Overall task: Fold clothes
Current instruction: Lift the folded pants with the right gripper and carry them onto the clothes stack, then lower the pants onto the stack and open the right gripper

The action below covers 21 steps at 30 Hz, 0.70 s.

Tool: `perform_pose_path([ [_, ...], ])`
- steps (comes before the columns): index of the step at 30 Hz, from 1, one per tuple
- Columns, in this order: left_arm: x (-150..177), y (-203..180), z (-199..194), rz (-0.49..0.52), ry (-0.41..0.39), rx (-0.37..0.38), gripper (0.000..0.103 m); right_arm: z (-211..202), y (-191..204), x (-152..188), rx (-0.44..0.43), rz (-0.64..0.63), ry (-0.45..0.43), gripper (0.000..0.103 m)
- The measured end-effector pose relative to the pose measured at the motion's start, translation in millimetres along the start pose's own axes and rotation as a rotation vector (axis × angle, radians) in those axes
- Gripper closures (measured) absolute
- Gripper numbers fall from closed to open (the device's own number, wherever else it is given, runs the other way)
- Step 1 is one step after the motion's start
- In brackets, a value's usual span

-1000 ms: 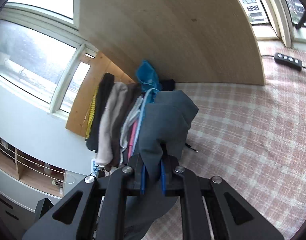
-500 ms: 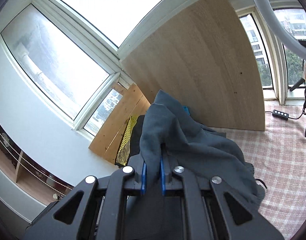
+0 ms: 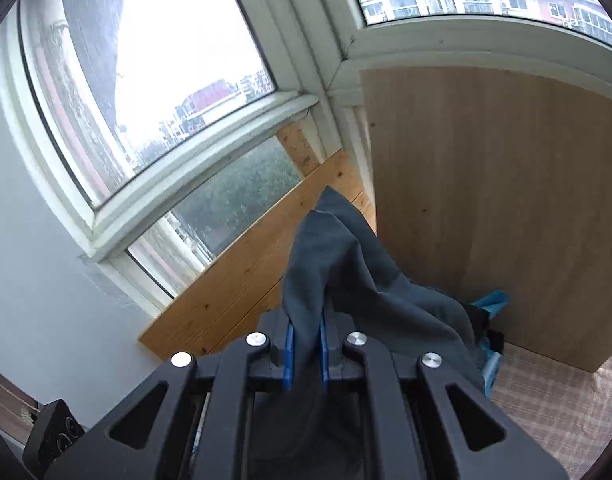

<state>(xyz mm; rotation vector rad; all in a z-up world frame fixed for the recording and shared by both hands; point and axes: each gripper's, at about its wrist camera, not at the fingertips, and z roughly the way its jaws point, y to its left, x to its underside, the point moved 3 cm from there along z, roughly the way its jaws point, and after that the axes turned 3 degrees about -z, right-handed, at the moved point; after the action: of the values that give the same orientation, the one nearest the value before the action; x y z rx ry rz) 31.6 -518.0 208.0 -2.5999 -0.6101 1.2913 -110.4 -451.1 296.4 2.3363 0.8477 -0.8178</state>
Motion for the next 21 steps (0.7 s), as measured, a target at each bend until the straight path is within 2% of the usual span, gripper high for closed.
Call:
perform_pose_path([
  [1, 0, 18, 13, -0.008, 0.034, -0.066, 0.087, 49, 6, -1, 0.01, -0.021, 0.084, 0.094],
  [2, 1, 30, 17, -0.02, 0.048, -0.087, 0.087, 91, 10, 1, 0.029, -0.03, 0.166, 0.094],
  [4, 2, 39, 8, -0.024, 0.025, -0.082, 0.086, 132, 8, 8, 0.015, 0.002, 0.256, 0.092],
  [5, 1, 39, 1, -0.008, 0.001, -0.092, 0.084, 139, 6, 10, -0.014, 0.014, 0.265, 0.087],
  [7, -2, 33, -12, 0.029, -0.034, -0.082, 0.084, 128, 2, 6, -0.074, 0.015, 0.23, 0.084],
  [8, -3, 28, -17, 0.044, -0.046, -0.06, 0.079, 116, -3, 3, -0.104, 0.027, 0.215, 0.081],
  [10, -6, 19, -25, 0.073, -0.07, -0.016, 0.071, 83, -17, -3, -0.165, 0.064, 0.16, 0.079],
  [11, -9, 11, -24, 0.091, -0.072, 0.004, 0.071, 63, -26, -5, -0.187, 0.082, 0.125, 0.074],
  [13, -14, -3, -14, 0.12, -0.06, 0.041, 0.071, 26, -44, -4, -0.202, 0.11, 0.051, 0.062],
  [15, -18, -15, 2, 0.136, -0.029, 0.073, 0.071, -8, -62, 1, -0.19, 0.132, -0.012, 0.058],
  [17, -19, -18, 21, 0.14, 0.011, 0.084, 0.071, -33, -80, 15, -0.125, 0.144, -0.043, 0.059],
  [18, -20, -20, 28, 0.145, 0.023, 0.094, 0.071, -39, -87, 23, -0.121, 0.144, -0.043, 0.059],
  [21, -18, -28, 46, 0.181, 0.048, 0.102, 0.071, -38, -97, 48, -0.184, 0.125, 0.013, 0.059],
])
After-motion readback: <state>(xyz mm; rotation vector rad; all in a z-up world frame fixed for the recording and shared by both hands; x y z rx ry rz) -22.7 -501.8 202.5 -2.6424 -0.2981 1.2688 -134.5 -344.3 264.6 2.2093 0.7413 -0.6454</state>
